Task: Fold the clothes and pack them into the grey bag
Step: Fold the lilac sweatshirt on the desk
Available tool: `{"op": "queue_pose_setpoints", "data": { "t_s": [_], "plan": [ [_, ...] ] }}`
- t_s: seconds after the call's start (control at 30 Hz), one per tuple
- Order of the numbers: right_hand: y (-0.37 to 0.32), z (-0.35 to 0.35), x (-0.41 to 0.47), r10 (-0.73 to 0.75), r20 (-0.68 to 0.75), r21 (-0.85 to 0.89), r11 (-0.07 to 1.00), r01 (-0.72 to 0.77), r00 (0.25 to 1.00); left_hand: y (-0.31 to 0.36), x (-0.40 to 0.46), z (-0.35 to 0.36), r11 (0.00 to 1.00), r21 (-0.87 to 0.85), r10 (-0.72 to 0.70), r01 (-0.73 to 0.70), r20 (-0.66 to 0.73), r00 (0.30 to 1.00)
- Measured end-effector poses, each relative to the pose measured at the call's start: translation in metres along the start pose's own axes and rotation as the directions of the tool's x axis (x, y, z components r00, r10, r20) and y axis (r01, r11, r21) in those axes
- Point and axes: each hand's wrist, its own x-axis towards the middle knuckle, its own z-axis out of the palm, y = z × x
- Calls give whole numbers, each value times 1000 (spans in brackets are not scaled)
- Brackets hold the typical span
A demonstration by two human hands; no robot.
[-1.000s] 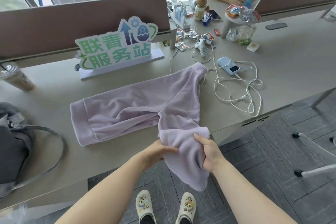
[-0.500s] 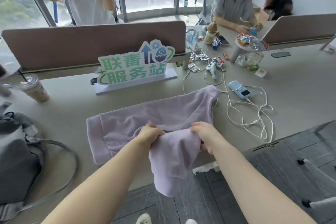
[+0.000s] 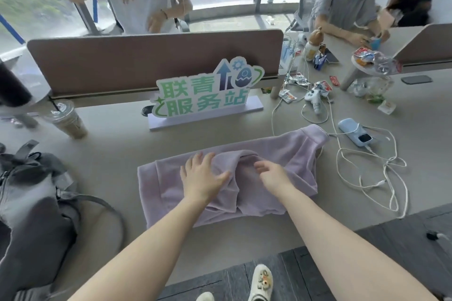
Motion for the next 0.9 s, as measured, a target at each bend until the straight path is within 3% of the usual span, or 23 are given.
{"op": "queue_pose_setpoints", "data": {
  "t_s": [0.1, 0.2, 0.33, 0.43, 0.53, 0.6, 0.67, 0.77, 0.83, 0.9],
  "plan": [
    [11, -6, 18, -61, 62, -217, 973, 74, 996, 15, 2, 7, 926, 296, 242, -232, 4, 970],
    [11, -6, 35, -122, 142, -331, 929, 164, 982, 33, 3, 22, 802, 493, 298, -337, 160, 941],
    [17, -10, 58, -155, 40, -578, 803, 149, 987, 41, 6, 44, 760, 616, 81, -206, 225, 971],
    [25, -15, 74, -81, 47, -675, 732, 92, 996, 31, 16, 58, 748, 661, -91, -56, 186, 978],
    [28, -27, 90, 17, 135, -626, 777, 72, 991, 26, 29, 47, 778, 627, -116, -39, 204, 972],
    [26, -40, 98, 12, 224, -501, 859, 104, 975, 24, 49, 18, 847, 530, -96, -47, 239, 966],
    [19, -52, 103, -38, 303, -281, 951, 127, 952, 18, 76, -18, 929, 368, -97, -21, 298, 949],
    [5, -67, 106, -182, 312, -76, 974, 215, 932, 8, 117, -71, 977, 182, -173, 112, 371, 912],
    [3, -68, 108, -189, 273, -140, 962, 234, 943, -2, 139, -81, 935, 347, -175, 76, 264, 948],
    [9, -64, 109, -107, 218, -306, 936, 172, 970, -12, 153, -70, 864, 501, -122, 56, 100, 987]
  ]
}}
